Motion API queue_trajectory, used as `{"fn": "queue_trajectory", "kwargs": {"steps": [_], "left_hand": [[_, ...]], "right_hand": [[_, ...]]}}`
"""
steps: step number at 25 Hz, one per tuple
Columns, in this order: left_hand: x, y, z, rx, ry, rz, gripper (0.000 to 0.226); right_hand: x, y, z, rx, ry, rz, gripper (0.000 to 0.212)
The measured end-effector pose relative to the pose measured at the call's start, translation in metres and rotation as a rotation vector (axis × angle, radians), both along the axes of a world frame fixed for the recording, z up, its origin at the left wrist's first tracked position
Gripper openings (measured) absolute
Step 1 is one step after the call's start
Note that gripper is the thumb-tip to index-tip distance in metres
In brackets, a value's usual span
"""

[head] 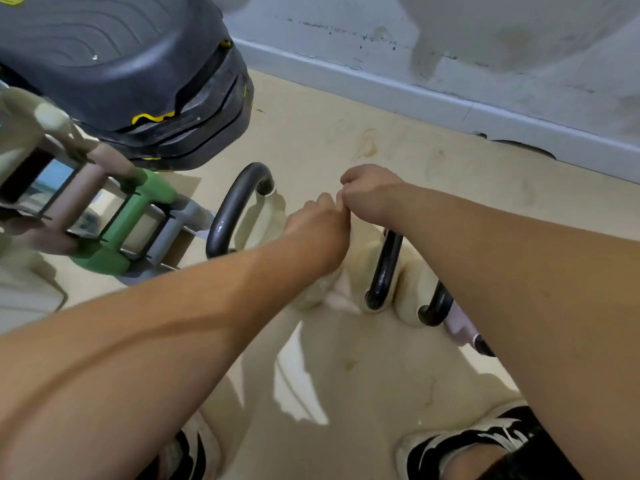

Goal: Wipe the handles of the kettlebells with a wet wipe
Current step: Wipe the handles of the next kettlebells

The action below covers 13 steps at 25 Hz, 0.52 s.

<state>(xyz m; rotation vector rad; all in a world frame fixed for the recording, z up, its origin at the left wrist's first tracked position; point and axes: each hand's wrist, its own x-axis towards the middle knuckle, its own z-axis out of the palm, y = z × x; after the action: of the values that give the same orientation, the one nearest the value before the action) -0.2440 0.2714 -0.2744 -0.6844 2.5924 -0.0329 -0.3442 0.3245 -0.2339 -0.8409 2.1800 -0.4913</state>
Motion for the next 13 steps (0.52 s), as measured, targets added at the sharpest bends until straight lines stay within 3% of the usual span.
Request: {"fn": "queue_trajectory", "kwargs": {"steps": [2, 4, 6, 10, 13], "left_hand": [[-0.032, 0.004, 0.004, -0.005, -0.2, -0.072, 0.011], [-0.047, 0.009, 0.008, -0.058, -0.339, -0.173, 0.011], [-0.045, 0.004, 0.0, -0.065, -0.304, -0.222, 0.012], [0.018, -0.012, 0.0, 0.186, 0.167, 0.007, 0.059], [0.069, 0.009, 0.007, 0.208, 0.224, 0.177, 0.093]], "right_hand": [[-0.005, 0.005, -0.001, -0.025, 0.084, -0.102, 0.023], [-0.01, 0.012, -0.003, 0.028, 0.134, -0.127, 0.037], [-0.01, 0.018, -0.003, 0.063, 0.129, -0.127, 0.043], [0.003, 0.02, 0.0, 0.071, 0.114, -0.075, 0.041], [0.014, 0.012, 0.0, 0.044, 0.111, -0.035, 0.042]]}}
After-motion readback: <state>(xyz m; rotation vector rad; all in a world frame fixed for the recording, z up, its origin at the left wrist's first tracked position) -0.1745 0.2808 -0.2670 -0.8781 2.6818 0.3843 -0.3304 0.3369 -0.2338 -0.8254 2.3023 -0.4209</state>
